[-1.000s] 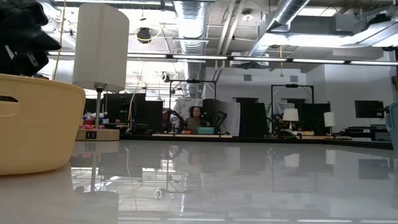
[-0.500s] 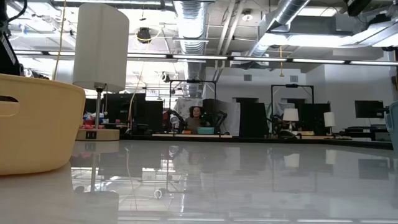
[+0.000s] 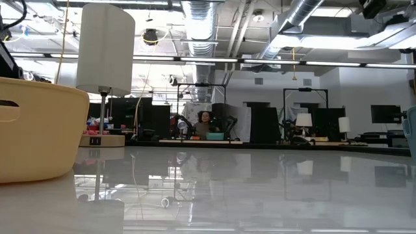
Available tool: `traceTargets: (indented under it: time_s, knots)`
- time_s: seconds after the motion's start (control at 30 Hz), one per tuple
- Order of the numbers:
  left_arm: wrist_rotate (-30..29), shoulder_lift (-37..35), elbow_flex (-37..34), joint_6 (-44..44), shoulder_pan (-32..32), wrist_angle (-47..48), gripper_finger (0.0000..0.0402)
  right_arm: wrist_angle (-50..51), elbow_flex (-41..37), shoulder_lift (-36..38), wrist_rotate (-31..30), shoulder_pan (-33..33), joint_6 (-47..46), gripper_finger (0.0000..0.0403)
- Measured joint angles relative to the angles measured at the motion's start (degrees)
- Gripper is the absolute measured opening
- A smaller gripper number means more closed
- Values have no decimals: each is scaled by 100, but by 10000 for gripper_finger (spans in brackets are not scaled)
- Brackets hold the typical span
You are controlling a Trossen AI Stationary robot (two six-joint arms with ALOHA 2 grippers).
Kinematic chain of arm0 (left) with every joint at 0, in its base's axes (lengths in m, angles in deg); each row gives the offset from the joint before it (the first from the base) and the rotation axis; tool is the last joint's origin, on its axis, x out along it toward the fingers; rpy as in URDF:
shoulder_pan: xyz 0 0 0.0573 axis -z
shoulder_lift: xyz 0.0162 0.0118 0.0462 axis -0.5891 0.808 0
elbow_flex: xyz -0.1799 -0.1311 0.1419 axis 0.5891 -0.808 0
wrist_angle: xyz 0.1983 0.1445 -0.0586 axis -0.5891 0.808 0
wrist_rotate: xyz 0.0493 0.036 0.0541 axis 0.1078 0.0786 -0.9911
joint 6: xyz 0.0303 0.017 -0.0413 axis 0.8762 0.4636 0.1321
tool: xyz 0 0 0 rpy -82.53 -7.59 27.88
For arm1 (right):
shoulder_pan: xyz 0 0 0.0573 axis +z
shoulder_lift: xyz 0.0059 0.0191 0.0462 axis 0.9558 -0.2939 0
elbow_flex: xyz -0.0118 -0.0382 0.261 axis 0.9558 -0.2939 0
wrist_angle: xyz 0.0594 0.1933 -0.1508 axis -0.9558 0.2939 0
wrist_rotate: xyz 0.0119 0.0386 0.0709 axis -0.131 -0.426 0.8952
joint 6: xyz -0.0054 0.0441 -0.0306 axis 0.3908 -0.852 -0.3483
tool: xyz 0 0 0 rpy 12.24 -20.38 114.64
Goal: Sort crayons
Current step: Return to Home Position
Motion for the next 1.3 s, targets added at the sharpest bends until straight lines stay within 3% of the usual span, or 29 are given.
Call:
traceTargets:
  time_s: [0.3, 0.8, 0.97, 1.1, 1.3]
  knots:
    - [-91, 0, -476, -39, -2, -333, 0, -874, -934, 265, -6, 0, 22, 77]
    - [-115, -2, -603, 554, -2, -373, 0, -1726, -2291, 1898, 5, 159, 512, 77]
    - [-686, -2, -1021, 470, -2, -873, 0, -1791, -2800, 2338, -4, 157, 363, 77]
    - [-769, 0, -1542, 557, -2, -1613, 0, -2144, -3255, 2477, -54, 152, 368, 77]
    - [-993, 4, -1562, 865, -22, -1666, 0, -1692, -3377, 2465, -488, 151, 37, 77]
